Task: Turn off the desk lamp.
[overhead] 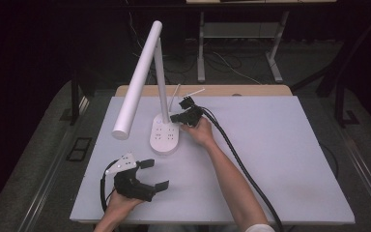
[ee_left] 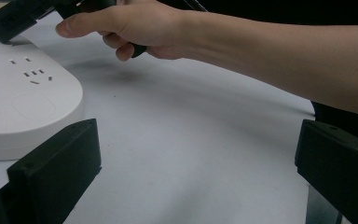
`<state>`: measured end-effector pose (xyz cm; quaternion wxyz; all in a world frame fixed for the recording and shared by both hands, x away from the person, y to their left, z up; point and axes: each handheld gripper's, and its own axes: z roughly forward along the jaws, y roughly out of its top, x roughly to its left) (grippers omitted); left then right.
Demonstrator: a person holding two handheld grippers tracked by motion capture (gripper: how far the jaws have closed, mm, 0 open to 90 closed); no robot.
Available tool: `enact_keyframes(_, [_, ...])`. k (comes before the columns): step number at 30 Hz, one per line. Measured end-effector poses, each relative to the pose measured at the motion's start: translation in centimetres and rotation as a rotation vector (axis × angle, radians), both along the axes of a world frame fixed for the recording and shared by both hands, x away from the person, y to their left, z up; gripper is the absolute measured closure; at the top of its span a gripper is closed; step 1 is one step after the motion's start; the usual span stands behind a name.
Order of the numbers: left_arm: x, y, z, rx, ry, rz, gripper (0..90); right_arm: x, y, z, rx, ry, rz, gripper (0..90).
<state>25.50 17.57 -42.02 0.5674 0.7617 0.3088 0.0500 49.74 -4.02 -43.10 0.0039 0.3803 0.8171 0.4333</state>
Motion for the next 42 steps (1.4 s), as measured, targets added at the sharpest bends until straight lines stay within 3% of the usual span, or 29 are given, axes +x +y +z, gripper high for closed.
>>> enact_keyframes(10, [0.1,0.2,0.0,-0.007,0.002,0.005,0.0,-0.2,-0.1,0.5,-0.028,-0.006,-0.004,90.0])
enact_keyframes(21, [0.0,0.0,0.0,-0.003,-0.001,0.000,0.0,-0.8,-1.2,2.1,-0.003,-0.025,0.008,90.0])
enact_keyframes(39, [0.0,-0.2,0.0,-0.002,-0.002,0.003,0.0,-2.6,-5.2,5.4,-0.010,-0.068,0.017,89.8])
enact_keyframes(40, [0.0,-0.2,0.0,0.000,-0.005,0.002,0.0,-2.7,-5.5,5.6,-0.008,-0.074,0.019,89.2])
enact_keyframes(41, [0.1,-0.2,0.0,0.000,-0.006,0.001,0.0,-2.9,-5.8,5.7,-0.006,-0.077,0.017,76.1])
enact_keyframes(42, [0.1,-0.2,0.0,-0.001,-0.004,0.002,0.0,-3.1,-6.0,5.9,-0.010,-0.076,0.014,75.9])
